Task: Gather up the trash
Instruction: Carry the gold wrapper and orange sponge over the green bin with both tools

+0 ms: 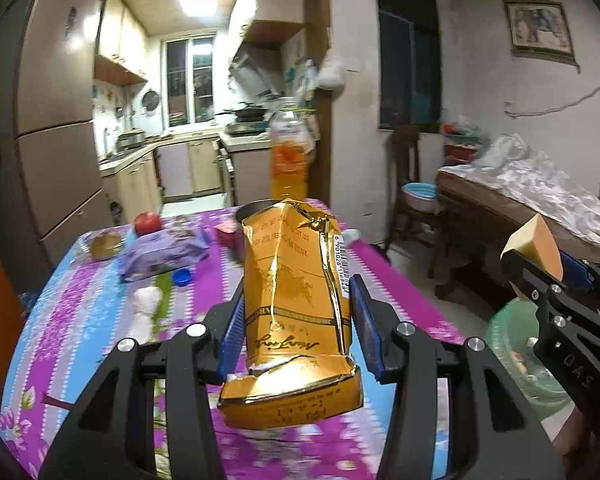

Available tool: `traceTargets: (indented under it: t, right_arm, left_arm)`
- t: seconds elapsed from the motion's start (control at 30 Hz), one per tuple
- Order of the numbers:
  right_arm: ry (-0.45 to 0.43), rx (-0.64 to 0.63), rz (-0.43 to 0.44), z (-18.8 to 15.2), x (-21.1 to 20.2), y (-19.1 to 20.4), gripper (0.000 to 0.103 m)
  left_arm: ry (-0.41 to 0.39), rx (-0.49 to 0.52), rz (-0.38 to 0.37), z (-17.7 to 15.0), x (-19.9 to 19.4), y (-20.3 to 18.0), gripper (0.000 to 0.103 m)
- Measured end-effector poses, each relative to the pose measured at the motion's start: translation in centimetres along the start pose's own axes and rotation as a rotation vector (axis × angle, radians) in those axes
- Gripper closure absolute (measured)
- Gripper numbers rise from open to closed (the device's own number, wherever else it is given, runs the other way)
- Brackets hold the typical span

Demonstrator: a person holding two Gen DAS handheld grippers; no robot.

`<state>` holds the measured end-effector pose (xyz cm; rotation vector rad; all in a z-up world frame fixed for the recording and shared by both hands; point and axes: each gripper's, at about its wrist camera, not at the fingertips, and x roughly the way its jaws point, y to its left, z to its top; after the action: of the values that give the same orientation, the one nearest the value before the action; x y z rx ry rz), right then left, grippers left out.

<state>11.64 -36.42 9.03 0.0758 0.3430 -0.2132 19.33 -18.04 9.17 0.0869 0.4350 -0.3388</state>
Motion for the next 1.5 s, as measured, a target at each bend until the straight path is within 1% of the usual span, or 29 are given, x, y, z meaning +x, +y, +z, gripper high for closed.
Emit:
traceTargets:
  t: [0.17,0.27,0.43,0.53,0.57,0.77,0.93,1.07,1.17,1.27,1.43,1.5]
  right_arm:
    - [0.011,0.029,-0.072,-0.8,-2.2,-5.3,0.056]
    - [0.019,0.046,-0.116,-1.2,-3.5,-8.4,0.056]
    - [0.040,0.075,-0.190,-1.7,-4.7,-13.9,0.056]
    - [0.051,0.091,-0.222,-2.1,-5.1,-16.7,0.056]
    - [0.057,0.099,-0.235,-2.4,-5.1,-18.2,0.056]
    - [0.099,0.127,-0.277,-2.8,-4.8,-22.9,0.056]
    - [0.203,0.157,-0.278,-3.0,-3.0,-27.4,0.056]
    - [0.333,0.184,-0.241,-3.6,-0.8,-31.7,0.056]
    - [0.422,0.190,-0.214,-3.8,1.4,-33.9,0.056]
    - [0.511,0.190,-0.190,-4.1,3.6,-35.6,0.056]
    - [0.607,0.172,-0.162,-4.5,6.6,-37.0,0.056]
    - [0.629,0.161,-0.160,-4.6,7.4,-37.0,0.056]
  left_arm:
    - [-0.002,0.032,-0.063,0.4,-0.2,-3.9,0.057]
    - [0.001,0.054,-0.106,0.5,-0.1,-6.9,0.057]
    - [0.022,0.090,-0.175,0.2,0.6,-11.6,0.057]
    - [0.037,0.110,-0.208,-0.2,0.9,-14.1,0.057]
    - [0.042,0.117,-0.220,-0.3,1.0,-14.9,0.057]
    - [0.068,0.162,-0.272,-0.5,2.0,-19.7,0.057]
    - [0.126,0.204,-0.319,-0.6,3.5,-23.5,0.057]
    - [0.183,0.232,-0.351,-1.3,4.9,-25.9,0.057]
    - [0.233,0.248,-0.368,-2.0,6.0,-27.4,0.057]
    - [0.279,0.259,-0.369,-2.7,7.3,-28.4,0.057]
    - [0.344,0.271,-0.348,-3.5,9.0,-28.9,0.057]
    - [0.365,0.277,-0.339,-3.9,9.7,-29.0,0.057]
